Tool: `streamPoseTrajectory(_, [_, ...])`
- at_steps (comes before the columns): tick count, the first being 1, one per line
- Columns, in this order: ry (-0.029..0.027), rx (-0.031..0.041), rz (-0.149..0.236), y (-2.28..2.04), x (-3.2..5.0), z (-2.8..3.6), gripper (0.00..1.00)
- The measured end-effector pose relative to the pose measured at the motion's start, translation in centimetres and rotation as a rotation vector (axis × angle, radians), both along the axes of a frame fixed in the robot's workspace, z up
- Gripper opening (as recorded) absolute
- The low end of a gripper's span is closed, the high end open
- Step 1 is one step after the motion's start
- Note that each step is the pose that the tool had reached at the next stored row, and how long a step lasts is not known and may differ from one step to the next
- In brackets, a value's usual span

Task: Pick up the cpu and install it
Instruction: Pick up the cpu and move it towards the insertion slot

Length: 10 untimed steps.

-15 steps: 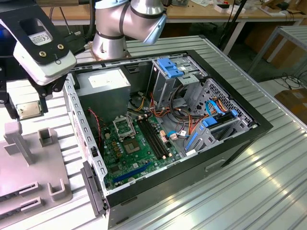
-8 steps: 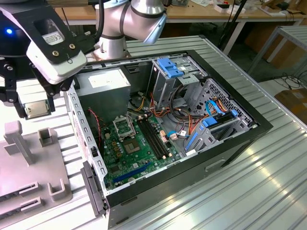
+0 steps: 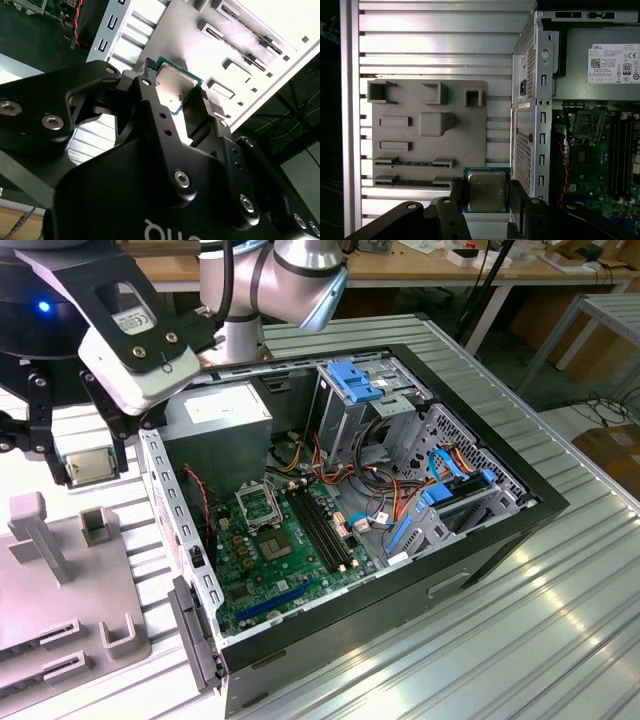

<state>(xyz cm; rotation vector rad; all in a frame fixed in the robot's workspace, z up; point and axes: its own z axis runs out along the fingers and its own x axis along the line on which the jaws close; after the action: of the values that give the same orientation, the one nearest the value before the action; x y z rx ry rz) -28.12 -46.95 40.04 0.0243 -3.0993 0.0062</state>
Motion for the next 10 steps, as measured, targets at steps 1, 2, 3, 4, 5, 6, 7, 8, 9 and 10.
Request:
streamPoseTrajectory(1, [0.0, 0.0001, 0.0, -0.03, 0.07, 0.0, 0.47])
streamPoseTrajectory(2, [-0.0001, 0.0001, 0.0, -0.06, 0.14, -0.01, 0.47])
streamPoseTrajectory(3, [-0.0001, 0.0002, 0.0, -0.09, 0.22, -0.01, 0.47])
streamPoseTrajectory(4, [-0.0001, 0.0001, 0.0, -0.11, 0.3, 0.0, 0.47])
streamPoseTrajectory(5, [-0.0001, 0.0001, 0.0, -0.14, 0.44, 0.0, 0.47])
streamPoseTrajectory(6, [-0.0001, 0.0002, 0.0, -0.15, 0.54, 0.0, 0.47])
streamPoseTrajectory(7, [-0.0001, 0.0002, 0.0, -0.18, 0.75, -0.01, 0.47])
streamPoseTrajectory(8, [-0.0001, 0.0002, 0.0, -0.2, 1.11, -0.01, 0.47])
streamPoseTrajectory(9, [-0.0001, 0.0001, 0.0, -0.21, 1.36, 0.0, 0.47])
streamPoseTrajectory(10, [-0.0001, 0.0001, 0.0, -0.24, 1.68, 0.0, 0.47])
